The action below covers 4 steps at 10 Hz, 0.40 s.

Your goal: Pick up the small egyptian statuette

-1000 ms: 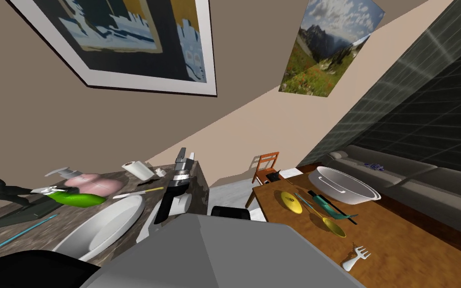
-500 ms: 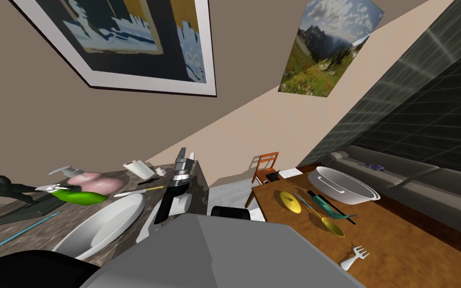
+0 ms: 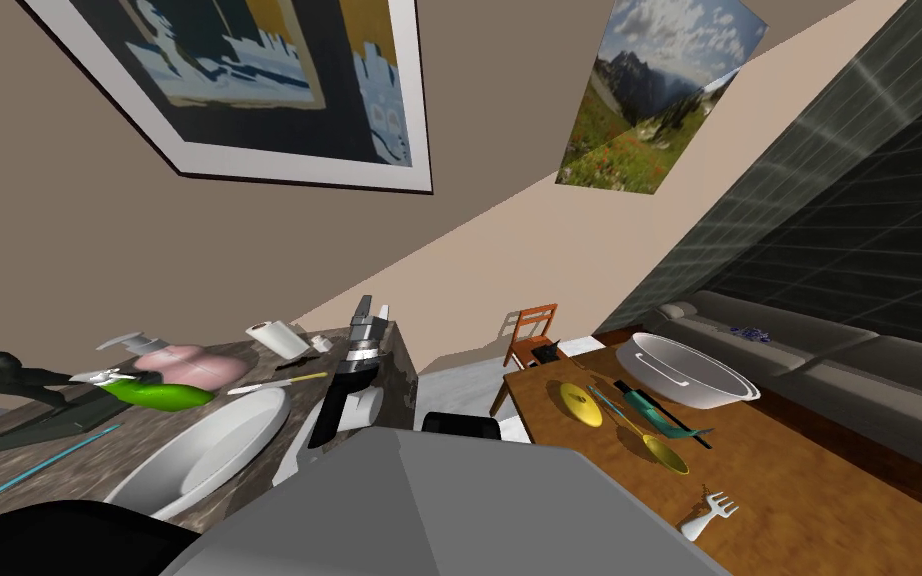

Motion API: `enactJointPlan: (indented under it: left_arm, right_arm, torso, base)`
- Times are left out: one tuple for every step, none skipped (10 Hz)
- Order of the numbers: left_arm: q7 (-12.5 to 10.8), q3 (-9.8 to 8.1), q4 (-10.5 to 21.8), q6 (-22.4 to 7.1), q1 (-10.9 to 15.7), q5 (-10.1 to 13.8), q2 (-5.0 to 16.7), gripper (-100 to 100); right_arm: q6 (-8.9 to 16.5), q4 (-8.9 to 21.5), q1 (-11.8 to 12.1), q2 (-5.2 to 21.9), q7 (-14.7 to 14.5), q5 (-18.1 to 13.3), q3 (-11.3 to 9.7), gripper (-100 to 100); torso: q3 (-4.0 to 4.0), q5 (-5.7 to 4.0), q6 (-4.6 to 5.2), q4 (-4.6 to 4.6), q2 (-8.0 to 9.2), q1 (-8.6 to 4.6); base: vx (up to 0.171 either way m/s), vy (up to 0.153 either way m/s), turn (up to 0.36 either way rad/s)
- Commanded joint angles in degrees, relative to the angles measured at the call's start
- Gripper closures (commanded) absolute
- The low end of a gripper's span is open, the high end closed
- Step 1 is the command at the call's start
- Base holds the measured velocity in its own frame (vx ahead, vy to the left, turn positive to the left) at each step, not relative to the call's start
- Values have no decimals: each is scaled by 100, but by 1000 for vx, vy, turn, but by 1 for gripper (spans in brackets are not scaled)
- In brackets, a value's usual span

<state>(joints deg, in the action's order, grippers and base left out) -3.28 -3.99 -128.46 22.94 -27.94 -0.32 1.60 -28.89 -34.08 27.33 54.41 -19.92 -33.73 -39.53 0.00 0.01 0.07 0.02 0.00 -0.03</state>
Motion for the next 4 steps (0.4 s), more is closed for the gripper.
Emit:
enactJointPlan:
  left_arm:
    - [0,0,0,0,0,0,0,0]
    - [0,0,0,0,0,0,0,0]
    - [0,0,0,0,0,0,0,0]
    - [0,0,0,0,0,0,0,0]
  right_arm:
    - [-135,-33,39,201,26,18,10,100]
    - [-193,-68,66,299,38,28,15,100]
    - [-105,-122,82,264,50,20,3,100]
    - [-107,-136,89,280,65,20,0,0]
  torso:
    - [0,0,0,0,0,0]
    - [-3,5,2,-2,-5,16]
    - [-4,5,-2,-1,-7,24]
    - [-2,-1,-3,1,-3,13]
  base:
    - [30,65,-89]
    - [25,69,-54]
    - [8,29,-11]
    - [2,6,0]
